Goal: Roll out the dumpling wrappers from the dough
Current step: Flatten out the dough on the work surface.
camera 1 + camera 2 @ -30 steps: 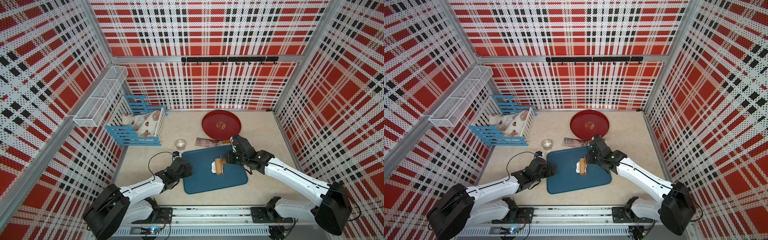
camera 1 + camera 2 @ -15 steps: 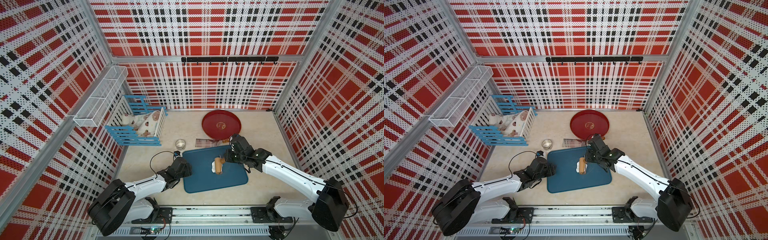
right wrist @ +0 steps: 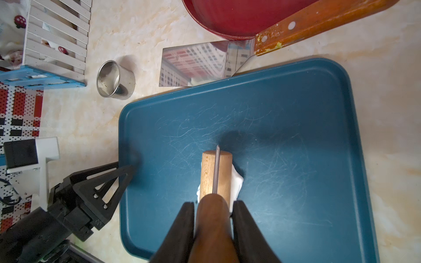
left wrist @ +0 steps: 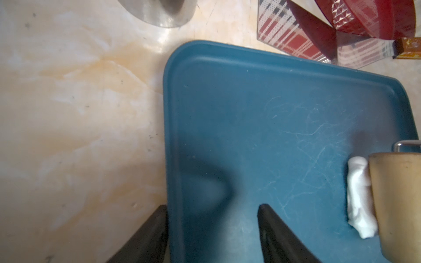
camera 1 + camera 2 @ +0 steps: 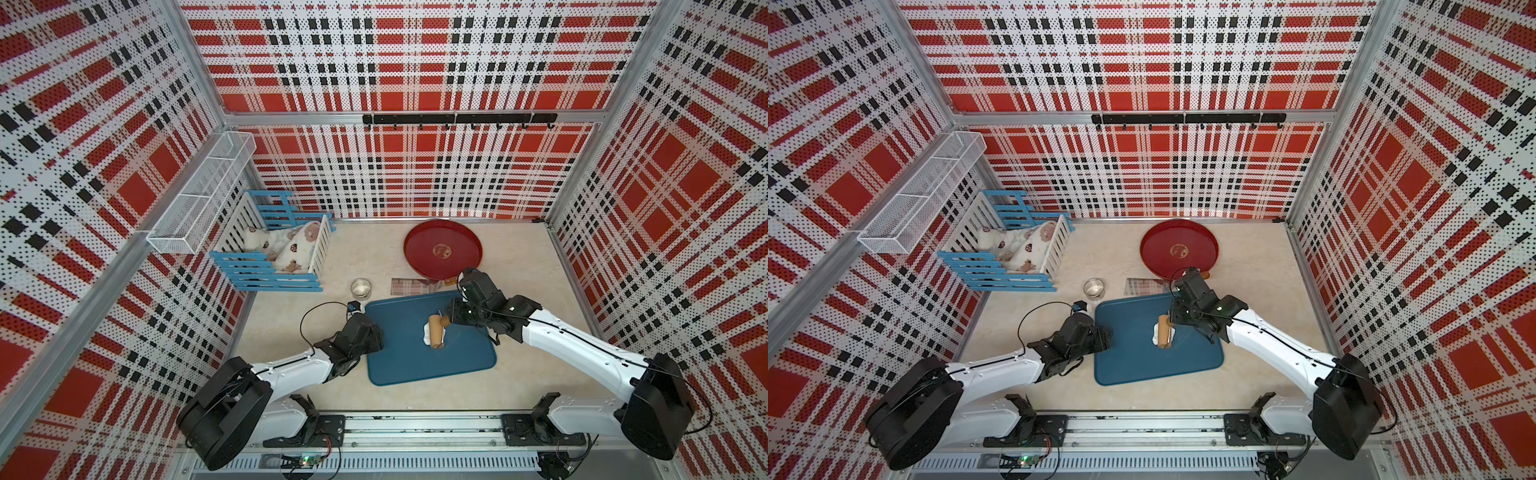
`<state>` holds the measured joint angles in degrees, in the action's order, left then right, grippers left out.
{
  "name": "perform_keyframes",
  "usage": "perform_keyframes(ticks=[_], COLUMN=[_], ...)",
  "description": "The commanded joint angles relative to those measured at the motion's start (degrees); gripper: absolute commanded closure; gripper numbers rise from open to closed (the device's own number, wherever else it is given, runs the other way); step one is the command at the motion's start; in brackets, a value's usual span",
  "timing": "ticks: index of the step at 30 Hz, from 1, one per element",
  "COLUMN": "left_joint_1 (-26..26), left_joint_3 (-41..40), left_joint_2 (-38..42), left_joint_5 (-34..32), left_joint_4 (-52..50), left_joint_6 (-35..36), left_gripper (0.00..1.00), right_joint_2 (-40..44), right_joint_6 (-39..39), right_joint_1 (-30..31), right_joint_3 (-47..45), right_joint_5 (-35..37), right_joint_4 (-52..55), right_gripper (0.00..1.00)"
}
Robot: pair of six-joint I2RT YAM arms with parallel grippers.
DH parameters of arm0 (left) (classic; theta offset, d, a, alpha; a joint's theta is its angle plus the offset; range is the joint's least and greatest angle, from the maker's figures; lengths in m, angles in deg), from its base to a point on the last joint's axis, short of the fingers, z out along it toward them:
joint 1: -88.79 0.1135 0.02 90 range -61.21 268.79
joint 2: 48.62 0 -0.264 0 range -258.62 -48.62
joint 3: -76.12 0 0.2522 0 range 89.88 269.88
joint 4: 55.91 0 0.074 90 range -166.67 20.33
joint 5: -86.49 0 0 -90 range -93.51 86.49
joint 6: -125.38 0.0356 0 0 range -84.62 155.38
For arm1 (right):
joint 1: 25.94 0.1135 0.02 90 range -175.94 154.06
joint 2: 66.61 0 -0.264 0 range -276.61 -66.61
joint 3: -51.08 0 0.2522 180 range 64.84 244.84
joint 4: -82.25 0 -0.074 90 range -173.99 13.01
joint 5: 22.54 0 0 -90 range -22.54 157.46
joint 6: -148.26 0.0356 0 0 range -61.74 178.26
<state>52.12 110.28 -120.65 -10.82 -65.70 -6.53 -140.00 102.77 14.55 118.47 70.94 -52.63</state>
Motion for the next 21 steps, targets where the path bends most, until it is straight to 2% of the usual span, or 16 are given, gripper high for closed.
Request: perform_keyframes(ticks=[1, 14, 21], left_joint_1=[0.45, 0.63, 0.8], left_joint_3=[-0.92, -0.02, -0.01], left_joint_2=[-0.09, -1.41, -1.57], left_joint_5=[1.21, 2.18, 2.32], left_joint_4=[1.74, 3.08, 3.23], left_joint_6=[0.64, 1.31, 1.48], left_gripper=[0.35, 0.36, 0.37], right_joint_2=[1.65, -3.93, -1.73], right_joint_6=[-1.41, 0.11, -0.64], right_joint_1=[0.12, 0.91, 0.13], right_joint_3=[-0.04, -2.2, -2.38], right_joint_5=[3.67, -3.08, 0.92], right_joint_4=[5.82, 0.42, 3.93], right_gripper=[1.0, 1.0, 1.0])
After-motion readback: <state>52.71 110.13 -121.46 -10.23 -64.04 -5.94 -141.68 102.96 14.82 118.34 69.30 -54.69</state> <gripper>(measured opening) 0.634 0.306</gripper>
